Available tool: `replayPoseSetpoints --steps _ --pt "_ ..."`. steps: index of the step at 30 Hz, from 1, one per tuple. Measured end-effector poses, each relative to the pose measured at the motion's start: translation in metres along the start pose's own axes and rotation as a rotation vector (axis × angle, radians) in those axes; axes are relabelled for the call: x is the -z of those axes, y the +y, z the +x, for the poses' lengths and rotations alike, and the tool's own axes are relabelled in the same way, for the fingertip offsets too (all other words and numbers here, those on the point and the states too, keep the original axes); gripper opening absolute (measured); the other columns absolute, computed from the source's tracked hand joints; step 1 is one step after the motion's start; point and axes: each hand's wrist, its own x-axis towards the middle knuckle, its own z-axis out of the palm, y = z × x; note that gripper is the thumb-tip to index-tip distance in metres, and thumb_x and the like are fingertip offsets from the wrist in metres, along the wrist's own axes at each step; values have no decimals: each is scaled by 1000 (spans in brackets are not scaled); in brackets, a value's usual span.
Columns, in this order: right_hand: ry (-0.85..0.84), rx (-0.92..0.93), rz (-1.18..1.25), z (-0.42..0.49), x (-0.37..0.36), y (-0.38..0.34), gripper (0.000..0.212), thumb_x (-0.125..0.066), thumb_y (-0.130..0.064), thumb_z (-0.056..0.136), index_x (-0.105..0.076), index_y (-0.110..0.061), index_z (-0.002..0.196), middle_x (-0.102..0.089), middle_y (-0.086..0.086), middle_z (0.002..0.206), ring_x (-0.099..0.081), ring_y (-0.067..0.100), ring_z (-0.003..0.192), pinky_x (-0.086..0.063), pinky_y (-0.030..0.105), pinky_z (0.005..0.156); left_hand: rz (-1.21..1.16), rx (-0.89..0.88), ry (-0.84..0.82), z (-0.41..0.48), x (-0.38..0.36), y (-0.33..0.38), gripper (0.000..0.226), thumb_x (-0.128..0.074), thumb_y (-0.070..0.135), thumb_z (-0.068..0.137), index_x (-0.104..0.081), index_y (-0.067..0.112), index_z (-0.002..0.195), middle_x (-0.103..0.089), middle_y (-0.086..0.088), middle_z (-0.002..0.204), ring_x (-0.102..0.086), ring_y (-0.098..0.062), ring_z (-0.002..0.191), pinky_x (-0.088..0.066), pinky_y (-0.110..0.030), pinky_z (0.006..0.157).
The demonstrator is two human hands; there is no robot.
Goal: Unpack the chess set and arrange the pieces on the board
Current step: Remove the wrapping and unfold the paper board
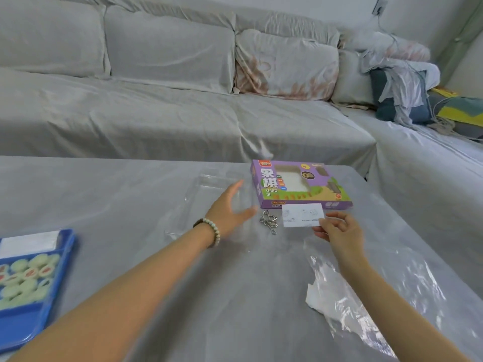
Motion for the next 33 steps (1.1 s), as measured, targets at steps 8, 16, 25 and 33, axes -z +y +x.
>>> replayPoseSetpoints --steps 8,16,25,33 --pt "8 -154 -247 65 -5 22 15 -55 6 83 -64 -1 93 -64 8 72 -61 9 46 -54 16 55 730 -202 -218 -21 -2 -27 78 -53 57 83 -21 25 147 -36 6 147 -40 -14 129 -32 -24 103" --pt "-92 130 -728 69 -6 26 14 -58 -14 85 -65 -14 98 -61 -2 92 -57 21 90 -39 27 77 787 -112 -203 5 -39 -13 74 -46 52 90 -15 19 148 -28 0 151 -35 -21 132 -35 -35 103" --pt "-274 378 -572 -5 -24 19 18 -55 -11 90 -63 -21 103 -64 -7 109 -56 14 101 -42 29 89 909 -215 -126 -27 -22 -17 72 -41 56 90 -14 22 147 -21 2 153 -19 -17 139 -17 -33 113" --pt "-549 462 -611 -113 -67 27 26 -52 -17 93 -58 -24 118 -51 -12 131 -46 6 122 -30 17 99 1040 -19 -69 -126 71 -50 87 -9 74 76 -15 24 147 -16 4 155 -10 -18 143 -8 -38 116"
